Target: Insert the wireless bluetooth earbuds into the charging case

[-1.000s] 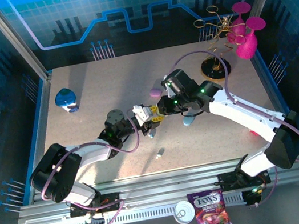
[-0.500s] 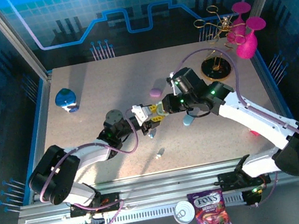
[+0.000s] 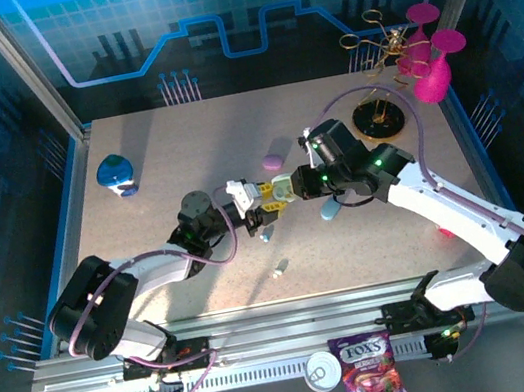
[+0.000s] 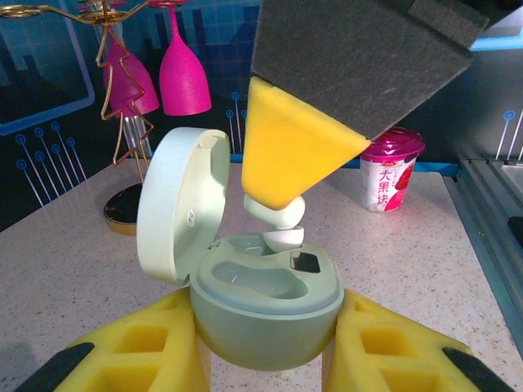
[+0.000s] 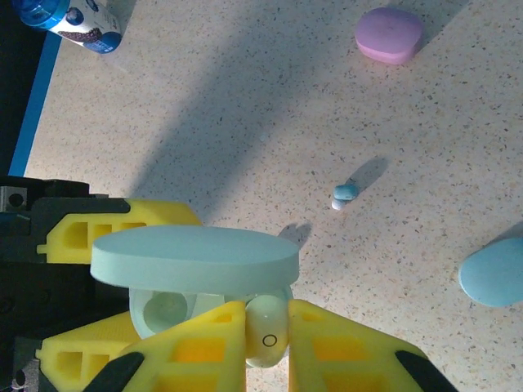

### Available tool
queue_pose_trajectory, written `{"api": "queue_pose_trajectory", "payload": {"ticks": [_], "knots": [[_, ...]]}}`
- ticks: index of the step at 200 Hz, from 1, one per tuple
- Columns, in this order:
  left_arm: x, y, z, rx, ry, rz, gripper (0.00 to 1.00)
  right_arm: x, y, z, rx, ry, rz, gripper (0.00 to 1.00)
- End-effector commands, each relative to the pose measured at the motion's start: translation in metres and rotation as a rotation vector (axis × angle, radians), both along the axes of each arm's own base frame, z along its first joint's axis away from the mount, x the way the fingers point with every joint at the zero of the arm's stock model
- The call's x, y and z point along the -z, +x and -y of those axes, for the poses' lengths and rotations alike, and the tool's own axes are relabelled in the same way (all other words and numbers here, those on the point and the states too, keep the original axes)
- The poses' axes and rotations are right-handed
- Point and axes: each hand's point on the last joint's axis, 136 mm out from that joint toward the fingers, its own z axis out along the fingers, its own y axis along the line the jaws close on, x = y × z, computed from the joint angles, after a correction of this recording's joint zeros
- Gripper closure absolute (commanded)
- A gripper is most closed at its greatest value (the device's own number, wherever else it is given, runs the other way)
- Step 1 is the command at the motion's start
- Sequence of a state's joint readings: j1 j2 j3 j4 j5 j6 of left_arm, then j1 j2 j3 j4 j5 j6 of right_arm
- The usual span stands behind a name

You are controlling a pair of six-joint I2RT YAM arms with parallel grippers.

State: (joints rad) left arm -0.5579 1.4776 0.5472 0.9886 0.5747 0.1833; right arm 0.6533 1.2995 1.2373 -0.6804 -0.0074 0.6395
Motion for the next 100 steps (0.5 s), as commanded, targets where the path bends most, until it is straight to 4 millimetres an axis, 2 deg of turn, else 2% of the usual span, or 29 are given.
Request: {"api": "queue_pose_trajectory", "payload": {"ticks": [1,60,100], "knots": [[-0.024,-0.005,-0.002,0.026,-0.069,0.035,0.8,0.002,-0.004,0.004,-0.022,-0.006,0.003,0.85],[-0.028,-0.006,-0.001,0.046,-0.088,0.037,0.8,-0.005,-0.004,-0.007,-0.077,0.032,0.025,0.77],[-0.027,-0.006,-0.002,0.056,-0.096,0.033,0.81,-0.024,-0.005,0.001,-0.06,0.053,0.107,0.55]]}}
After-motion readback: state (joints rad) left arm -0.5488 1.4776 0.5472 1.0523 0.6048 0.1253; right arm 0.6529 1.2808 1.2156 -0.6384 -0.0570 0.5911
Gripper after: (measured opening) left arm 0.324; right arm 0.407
